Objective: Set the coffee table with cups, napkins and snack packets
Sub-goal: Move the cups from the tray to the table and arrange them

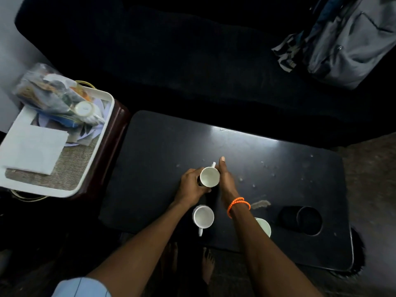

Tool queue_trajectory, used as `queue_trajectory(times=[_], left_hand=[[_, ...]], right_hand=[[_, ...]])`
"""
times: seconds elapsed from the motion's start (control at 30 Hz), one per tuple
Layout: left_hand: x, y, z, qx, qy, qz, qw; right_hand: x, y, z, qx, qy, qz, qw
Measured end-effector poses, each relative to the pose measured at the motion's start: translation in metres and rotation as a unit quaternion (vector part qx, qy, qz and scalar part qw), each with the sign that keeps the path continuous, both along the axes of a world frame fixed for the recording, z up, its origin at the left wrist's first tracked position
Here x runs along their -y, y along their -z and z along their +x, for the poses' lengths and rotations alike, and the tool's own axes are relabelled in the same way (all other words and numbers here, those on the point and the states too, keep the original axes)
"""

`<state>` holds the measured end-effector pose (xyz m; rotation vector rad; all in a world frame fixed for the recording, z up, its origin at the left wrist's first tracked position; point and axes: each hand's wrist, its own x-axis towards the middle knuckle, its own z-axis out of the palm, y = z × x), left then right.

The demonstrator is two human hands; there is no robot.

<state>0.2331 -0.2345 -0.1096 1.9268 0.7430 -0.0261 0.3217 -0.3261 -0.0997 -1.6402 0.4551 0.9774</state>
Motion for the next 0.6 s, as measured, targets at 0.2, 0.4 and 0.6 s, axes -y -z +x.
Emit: queue_trajectory(times=[0.2,0.4,0.6], left_hand=[[0.009,0.011,0.002,0.005,-0.028,0.001,1.000],[0.001,0.014,-0.005,-0.001,-0.050,-0.021,0.999],[-0.066,0.003,-0.028,0.003,-0.122,0.030,0.992]], right_hand=[[0.001,0.005,0.006,0.018,-0.007,-0.014,1.000],[-0.002,-0.003,0.002,0.156,-0.004,-0.111,0.981],[-0.042,-0.025,-0.001,0.360,-0.019,-0.156,0.920]])
